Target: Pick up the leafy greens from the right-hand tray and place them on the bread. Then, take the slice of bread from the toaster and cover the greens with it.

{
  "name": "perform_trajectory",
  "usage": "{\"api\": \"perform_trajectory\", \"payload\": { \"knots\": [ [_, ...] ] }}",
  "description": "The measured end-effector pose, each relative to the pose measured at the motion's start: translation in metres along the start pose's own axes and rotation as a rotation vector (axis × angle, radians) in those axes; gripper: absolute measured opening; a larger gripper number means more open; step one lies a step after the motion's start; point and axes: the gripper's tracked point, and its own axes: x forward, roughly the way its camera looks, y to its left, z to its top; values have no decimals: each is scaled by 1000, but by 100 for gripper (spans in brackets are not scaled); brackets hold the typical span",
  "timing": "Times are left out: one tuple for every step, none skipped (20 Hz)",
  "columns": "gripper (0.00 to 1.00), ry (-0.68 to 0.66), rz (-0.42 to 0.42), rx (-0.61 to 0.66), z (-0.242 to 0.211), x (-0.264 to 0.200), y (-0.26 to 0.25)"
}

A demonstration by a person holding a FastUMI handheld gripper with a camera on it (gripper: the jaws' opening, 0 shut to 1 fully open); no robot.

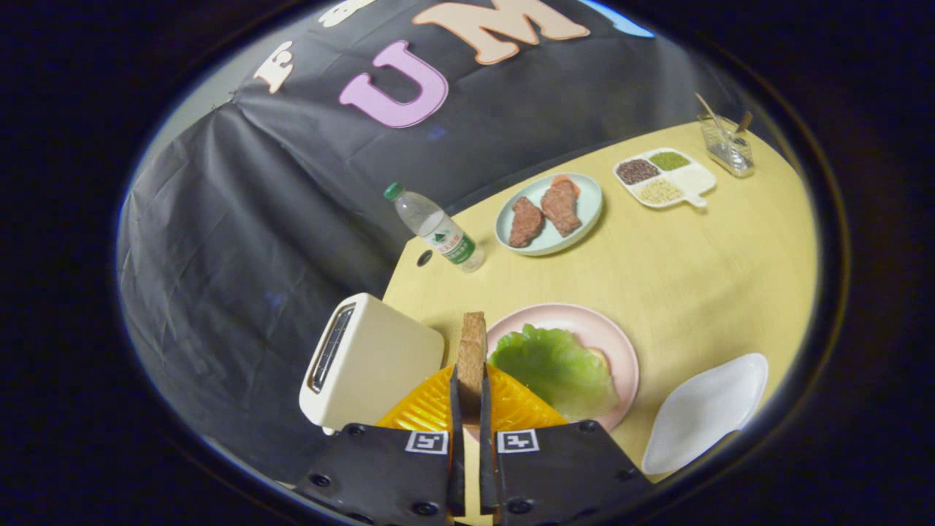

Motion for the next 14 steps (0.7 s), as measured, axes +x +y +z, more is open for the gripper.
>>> {"api": "perform_trajectory", "payload": {
  "knots": [
    [10,0,-14,0,-2,2,-10],
    [10,2,-31,-4,-6,4,-20],
    [11,4,-47,-5,-8,6,-28],
    [10,7,-61,-3,-11,7,-35],
    [10,9,-75,-4,-13,8,-41],
    [10,12,-86,-5,-16,9,-45],
    [16,23,-98,-12,-19,5,-49],
    [21,25,-109,-24,-20,7,-54],
    [21,30,-116,-31,-20,7,-54],
    [30,31,-133,-45,-21,5,-58],
    [38,26,-149,-59,-20,2,-61],
    [46,21,-140,-61,-20,-1,-59],
    [54,15,-127,-58,-18,-3,-54],
    [62,6,-129,-62,-15,-5,-55]
  ]
}}
